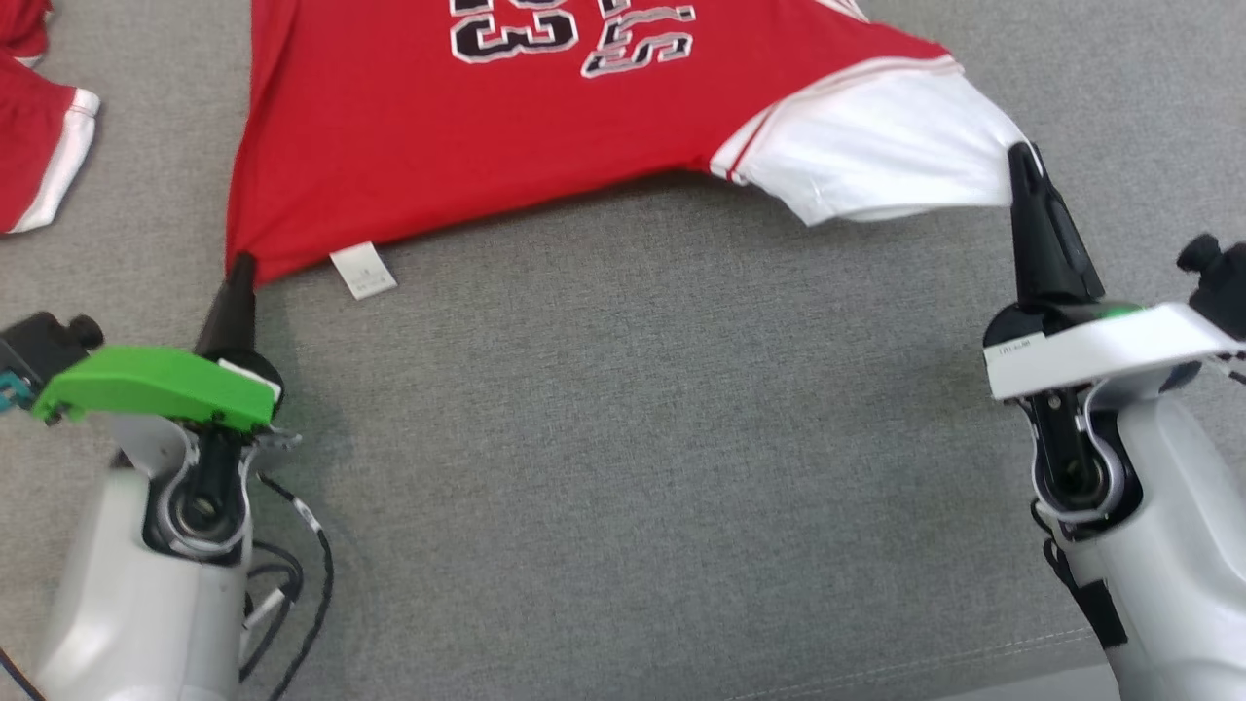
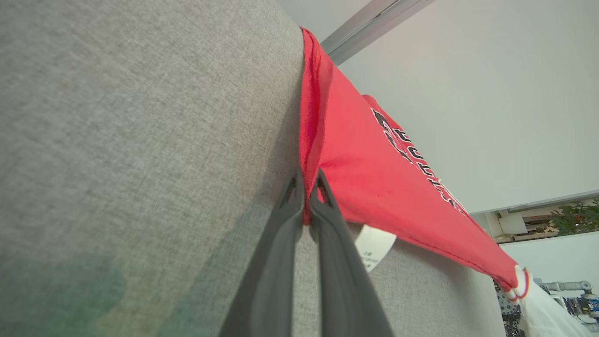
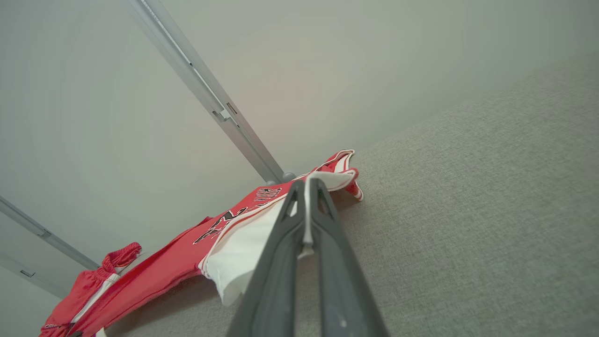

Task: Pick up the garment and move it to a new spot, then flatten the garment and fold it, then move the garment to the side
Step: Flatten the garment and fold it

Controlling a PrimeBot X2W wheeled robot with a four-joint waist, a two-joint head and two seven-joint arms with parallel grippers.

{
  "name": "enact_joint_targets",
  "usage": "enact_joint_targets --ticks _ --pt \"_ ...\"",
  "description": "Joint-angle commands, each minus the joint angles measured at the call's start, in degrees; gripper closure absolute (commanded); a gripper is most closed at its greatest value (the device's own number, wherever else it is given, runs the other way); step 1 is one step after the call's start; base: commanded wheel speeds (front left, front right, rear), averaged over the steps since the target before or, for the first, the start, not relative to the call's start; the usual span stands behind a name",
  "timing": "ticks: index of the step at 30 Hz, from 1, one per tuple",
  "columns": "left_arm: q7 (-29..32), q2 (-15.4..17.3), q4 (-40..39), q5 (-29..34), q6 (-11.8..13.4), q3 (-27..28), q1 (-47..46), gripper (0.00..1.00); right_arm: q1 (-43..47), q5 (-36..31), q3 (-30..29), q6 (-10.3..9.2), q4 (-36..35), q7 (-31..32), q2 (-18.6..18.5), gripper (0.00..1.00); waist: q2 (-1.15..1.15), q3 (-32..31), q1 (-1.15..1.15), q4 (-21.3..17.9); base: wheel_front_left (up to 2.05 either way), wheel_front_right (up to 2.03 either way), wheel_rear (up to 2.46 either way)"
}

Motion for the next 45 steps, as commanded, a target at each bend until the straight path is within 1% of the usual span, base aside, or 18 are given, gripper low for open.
enact_joint_targets --ticks 1,5,8,14,20,25,28,31,34,41,45 --pt "-0.58 -0.88 -0.79 -0.89 -0.21 0.28 3.76 1.00 2.59 -0.17 -0.95 0.01 -1.39 -0.24 -0.29 1.00 0.00 -3.53 0.00 1.89 0.00 0.00 0.00" --pt "-2.15 -3.09 -6.82 -3.22 -0.87 1.15 10.16 1.00 9.05 -0.91 -2.91 0.01 -5.49 -0.19 -0.03 1.00 0.00 -6.55 0.00 2.81 0.00 0.00 0.00" --pt "-3.18 -4.19 -11.44 -3.82 -0.77 1.59 15.09 1.00 13.66 -1.63 -4.31 0.01 -8.44 0.32 0.49 1.00 0.00 -8.65 0.00 3.30 0.00 0.00 0.00" --pt "-4.05 -5.41 -21.31 -4.31 1.17 1.38 25.37 1.00 23.51 -2.68 -7.32 0.01 -14.58 3.03 2.42 1.00 0.00 -12.41 0.00 3.72 0.00 0.00 0.00" --pt "-4.69 -6.07 -31.53 -5.51 2.99 2.30 34.91 1.00 32.44 -3.29 -10.38 0.01 -21.87 7.27 4.97 1.00 0.00 -15.37 0.00 2.97 0.00 0.00 0.00" --pt "-4.09 -6.05 -39.31 -5.76 4.90 2.21 41.36 1.00 37.90 -3.46 -10.86 0.01 -27.48 11.47 6.69 1.00 0.00 -16.63 0.00 2.15 0.00 0.00 0.00" --pt "-2.98 -5.31 -42.93 -5.16 5.92 1.42 45.12 1.00 40.74 -3.44 -11.30 0.01 -29.54 13.81 7.60 1.00 0.00 -16.85 0.00 1.75 0.00 0.00 0.00" --pt "-2.28 -5.32 -44.27 -5.78 6.86 1.21 47.71 1.00 42.52 -2.93 -12.05 0.01 -29.10 15.15 8.51 1.00 0.00 -16.90 0.00 1.53 0.00 0.00 0.00" --pt "-2.23 -5.37 -43.06 -6.10 7.35 1.53 48.99 1.00 43.22 -2.15 -11.96 0.01 -26.82 15.89 9.46 1.00 0.00 -16.92 0.00 1.54 0.00 0.00 0.00" --pt "-2.15 -6.38 -37.27 -6.64 6.85 0.34 47.29 1.00 41.22 -0.72 -10.91 0.01 -19.38 15.34 10.57 1.00 0.00 -17.40 0.00 2.11 0.00 0.00 0.00" --pt "-2.57 -6.70 -34.60 -6.58 7.05 0.19 46.58 1.00 40.43 -0.05 -10.44 0.01 -15.52 14.50 10.75 1.00 0.00 -17.59 0.00 2.52 0.00 0.00 0.00"
